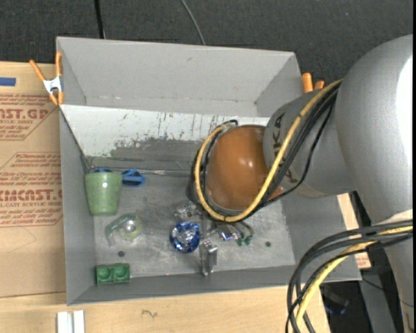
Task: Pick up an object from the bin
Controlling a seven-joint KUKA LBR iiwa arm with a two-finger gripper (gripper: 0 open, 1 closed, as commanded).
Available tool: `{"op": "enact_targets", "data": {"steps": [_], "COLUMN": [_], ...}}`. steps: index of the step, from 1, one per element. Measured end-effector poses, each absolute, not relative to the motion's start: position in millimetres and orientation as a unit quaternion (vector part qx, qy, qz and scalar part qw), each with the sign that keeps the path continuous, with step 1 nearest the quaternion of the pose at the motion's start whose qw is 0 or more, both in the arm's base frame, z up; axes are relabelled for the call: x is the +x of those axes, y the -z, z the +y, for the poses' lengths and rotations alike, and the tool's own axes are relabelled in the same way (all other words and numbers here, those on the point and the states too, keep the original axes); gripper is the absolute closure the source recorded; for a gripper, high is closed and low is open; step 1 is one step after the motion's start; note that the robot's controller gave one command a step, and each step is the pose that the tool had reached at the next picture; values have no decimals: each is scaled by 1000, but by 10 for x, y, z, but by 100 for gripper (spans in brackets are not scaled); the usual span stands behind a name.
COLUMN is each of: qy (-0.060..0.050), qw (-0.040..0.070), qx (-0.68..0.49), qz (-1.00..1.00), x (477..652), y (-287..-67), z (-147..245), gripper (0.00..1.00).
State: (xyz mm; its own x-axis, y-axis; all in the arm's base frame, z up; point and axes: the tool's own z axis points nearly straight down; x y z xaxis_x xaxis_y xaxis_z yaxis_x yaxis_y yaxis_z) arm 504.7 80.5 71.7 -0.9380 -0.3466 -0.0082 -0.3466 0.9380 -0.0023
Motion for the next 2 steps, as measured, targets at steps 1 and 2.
{"op": "enact_targets", "data": {"steps": [1,2], "qy": [-1,1], "qw": [9,5], "qx": [-176,-275], "qz": [984,961], "x": [5070,5273], "y": [-740,-2183], "z": [827,699], "gripper": [100,100]}}
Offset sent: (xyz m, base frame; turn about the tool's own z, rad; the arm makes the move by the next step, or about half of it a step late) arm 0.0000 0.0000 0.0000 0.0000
